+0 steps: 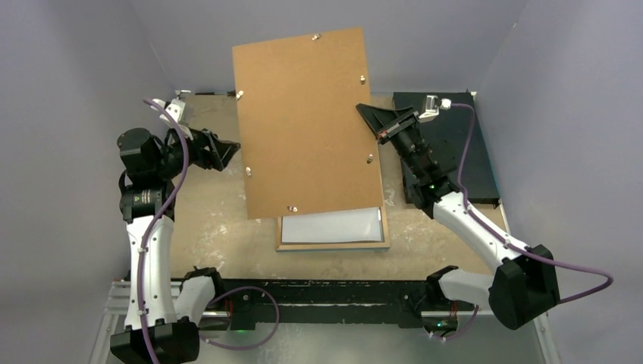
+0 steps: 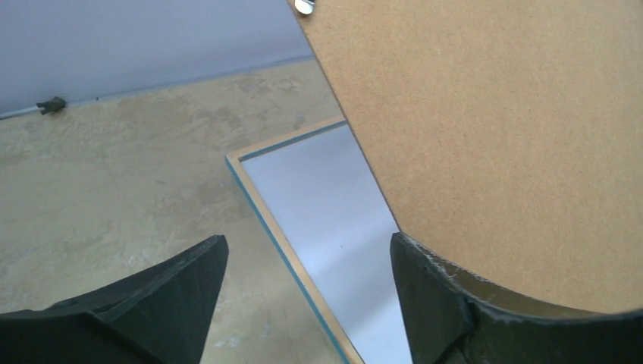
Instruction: Put the photo into the frame
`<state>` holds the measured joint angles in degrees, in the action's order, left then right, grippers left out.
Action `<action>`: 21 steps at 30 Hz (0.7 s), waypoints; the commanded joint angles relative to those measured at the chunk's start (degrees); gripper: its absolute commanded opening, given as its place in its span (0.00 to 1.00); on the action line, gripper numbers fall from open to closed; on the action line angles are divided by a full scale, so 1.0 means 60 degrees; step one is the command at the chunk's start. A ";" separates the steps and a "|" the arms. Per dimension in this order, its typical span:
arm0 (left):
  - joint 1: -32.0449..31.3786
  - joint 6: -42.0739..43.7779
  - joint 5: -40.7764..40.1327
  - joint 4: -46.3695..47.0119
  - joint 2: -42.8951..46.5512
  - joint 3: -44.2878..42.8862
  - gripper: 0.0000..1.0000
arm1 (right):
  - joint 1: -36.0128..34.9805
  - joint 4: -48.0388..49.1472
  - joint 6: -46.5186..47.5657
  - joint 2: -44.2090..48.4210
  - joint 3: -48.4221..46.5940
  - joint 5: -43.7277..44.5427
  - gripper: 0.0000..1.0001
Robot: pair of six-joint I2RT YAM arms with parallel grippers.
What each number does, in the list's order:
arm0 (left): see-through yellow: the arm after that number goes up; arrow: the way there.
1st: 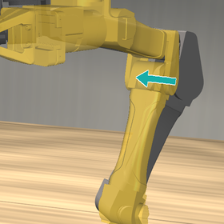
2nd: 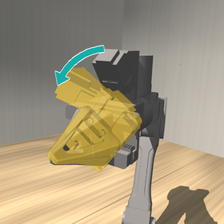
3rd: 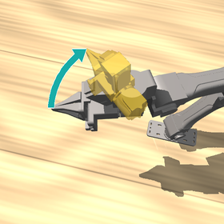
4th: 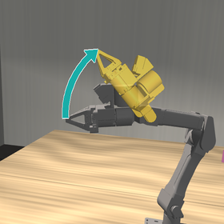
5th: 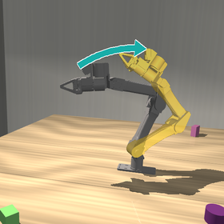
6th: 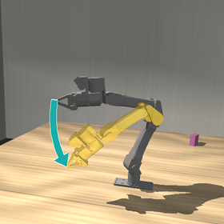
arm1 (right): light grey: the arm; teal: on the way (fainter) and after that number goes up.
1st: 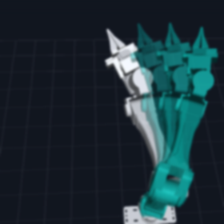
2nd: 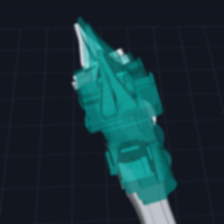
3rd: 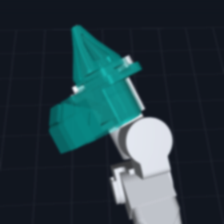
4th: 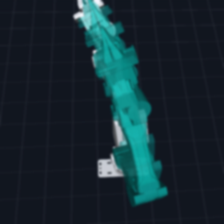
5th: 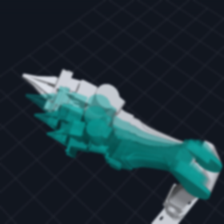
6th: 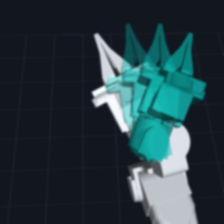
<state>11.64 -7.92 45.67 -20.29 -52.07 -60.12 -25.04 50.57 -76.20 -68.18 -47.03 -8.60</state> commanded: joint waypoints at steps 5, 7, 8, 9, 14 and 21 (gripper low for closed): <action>-0.0072 -0.2863 0.0963 0.1807 0.0070 -0.0507 0.84 | -0.0075 0.2572 -0.1089 0.0218 0.0012 -0.0052 0.00; -0.0073 -0.3362 0.1317 0.2349 0.0139 -0.0509 0.84 | -0.0076 0.2846 -0.1152 0.0203 0.0081 -0.0032 0.00; -0.0068 -0.3634 0.1422 0.2579 0.0163 -0.0499 0.84 | -0.0079 0.2974 -0.1163 0.0165 0.0031 -0.0032 0.00; -0.0058 -0.3856 0.1580 0.2797 0.0179 -0.0516 0.84 | -0.0079 0.3107 -0.1178 0.0115 -0.0012 -0.0071 0.00; -0.0078 -0.3813 0.2212 0.2988 0.0501 -0.0752 0.81 | -0.0013 0.3427 -0.1470 0.0169 0.0129 -0.0154 0.00; -0.0072 -0.0874 -0.0002 0.0306 0.0885 -0.1858 0.73 | 0.0071 0.4055 -0.1816 0.0072 -0.0015 -0.0350 0.00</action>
<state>12.47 -22.76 48.58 -10.48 -48.73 -65.39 -23.53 65.76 -83.35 -68.20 -45.47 -8.93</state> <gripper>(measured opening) 0.748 0.015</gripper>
